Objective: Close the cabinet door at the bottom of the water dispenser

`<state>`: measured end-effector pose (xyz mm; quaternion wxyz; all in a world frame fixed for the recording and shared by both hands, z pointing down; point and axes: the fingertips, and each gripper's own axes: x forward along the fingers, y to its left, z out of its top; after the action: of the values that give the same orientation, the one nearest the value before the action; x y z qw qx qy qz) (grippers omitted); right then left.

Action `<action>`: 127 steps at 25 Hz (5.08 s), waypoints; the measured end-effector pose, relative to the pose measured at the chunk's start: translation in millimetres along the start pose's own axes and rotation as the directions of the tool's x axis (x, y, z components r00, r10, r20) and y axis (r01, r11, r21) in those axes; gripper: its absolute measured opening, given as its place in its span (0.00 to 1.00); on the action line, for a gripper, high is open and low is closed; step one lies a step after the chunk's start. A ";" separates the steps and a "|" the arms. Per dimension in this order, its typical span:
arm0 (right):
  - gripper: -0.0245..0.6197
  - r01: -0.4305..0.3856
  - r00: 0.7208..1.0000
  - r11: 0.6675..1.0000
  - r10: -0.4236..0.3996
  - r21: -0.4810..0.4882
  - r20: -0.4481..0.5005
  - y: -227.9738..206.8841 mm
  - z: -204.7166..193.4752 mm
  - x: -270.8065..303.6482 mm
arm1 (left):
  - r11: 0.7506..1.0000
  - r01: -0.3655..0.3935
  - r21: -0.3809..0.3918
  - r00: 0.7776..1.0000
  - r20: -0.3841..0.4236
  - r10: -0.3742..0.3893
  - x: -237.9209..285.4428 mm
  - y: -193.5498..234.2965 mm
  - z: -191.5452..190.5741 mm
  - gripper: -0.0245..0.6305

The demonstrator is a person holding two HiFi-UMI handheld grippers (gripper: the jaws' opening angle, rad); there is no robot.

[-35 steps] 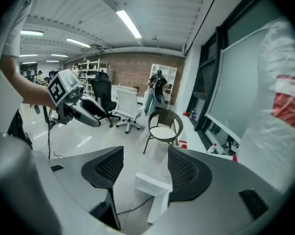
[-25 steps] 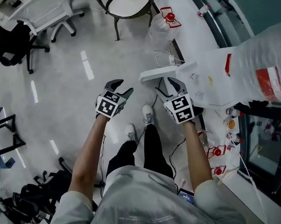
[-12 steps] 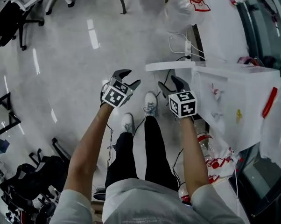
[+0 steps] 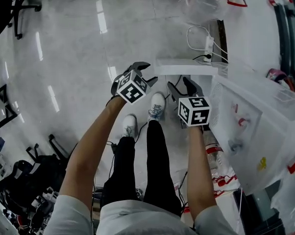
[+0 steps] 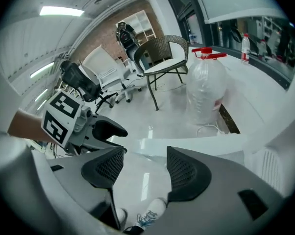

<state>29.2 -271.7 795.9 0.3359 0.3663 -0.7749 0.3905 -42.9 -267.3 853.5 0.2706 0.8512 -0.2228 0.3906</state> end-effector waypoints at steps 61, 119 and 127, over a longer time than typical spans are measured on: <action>0.50 0.289 0.921 0.938 -0.326 0.190 0.213 -68.7 -372.4 -254.0 | 0.999 0.017 -0.036 0.964 0.267 -0.007 143.9 -327.2 -10.8 0.34; 0.08 0.588 0.576 0.796 -0.285 -0.145 0.766 141.0 -32.9 -805.8 | 0.832 -0.450 0.324 0.654 0.754 0.060 -538.6 -509.2 324.1 0.08; 0.08 0.676 0.500 0.712 -0.254 -0.190 0.828 186.1 37.8 -842.6 | 0.774 -0.509 0.376 0.581 0.814 -0.013 -604.9 -515.9 381.4 0.08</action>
<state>292.2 32.8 31.6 0.1607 0.5968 -0.7769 -0.1205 109.2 -18.7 21.3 -0.1845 0.9297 -0.3121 0.0654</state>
